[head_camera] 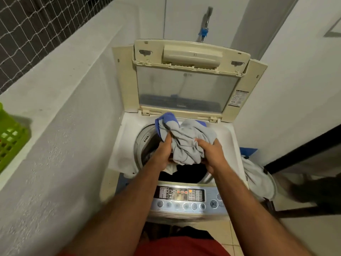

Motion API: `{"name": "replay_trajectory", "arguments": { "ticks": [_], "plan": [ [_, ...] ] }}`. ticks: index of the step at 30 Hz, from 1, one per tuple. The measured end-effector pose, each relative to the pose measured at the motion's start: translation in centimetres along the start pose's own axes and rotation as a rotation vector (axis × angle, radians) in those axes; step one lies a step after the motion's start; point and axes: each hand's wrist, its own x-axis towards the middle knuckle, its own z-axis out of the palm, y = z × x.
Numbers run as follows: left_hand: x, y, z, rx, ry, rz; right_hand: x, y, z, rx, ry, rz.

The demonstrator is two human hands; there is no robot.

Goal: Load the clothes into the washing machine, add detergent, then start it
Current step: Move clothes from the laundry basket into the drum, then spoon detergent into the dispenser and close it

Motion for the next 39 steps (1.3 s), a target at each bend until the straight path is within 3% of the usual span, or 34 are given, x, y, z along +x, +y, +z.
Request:
{"name": "replay_trajectory", "arguments": {
  "ticks": [6, 11, 22, 30, 35, 39],
  "plan": [
    [1.6, -0.1, -3.3, 0.131, 0.019, -0.104, 1.3, 2.9, -0.5, -0.005, 0.241, 0.168],
    [2.2, -0.7, -3.2, 0.198, -0.001, -0.202, 2.0, 6.4, -0.8, 0.011, 0.274, 0.384],
    [4.1, -3.2, -0.6, 0.286, 0.08, -0.293, 4.9, 9.8, -2.5, 0.071, 0.303, 0.579],
    [5.5, 0.2, -0.1, 0.342, 0.034, -0.176, 10.0, 8.6, -2.3, 0.097, 0.298, 0.535],
    [5.5, 1.5, -1.3, 0.39, 0.046, -0.133, 11.8, 8.6, -3.3, -0.325, 0.405, 0.383],
    [5.4, 1.5, -2.0, 0.334, 0.065, -0.159, 10.1, 6.9, -0.8, -0.432, 0.268, 0.207]
  ]
}}
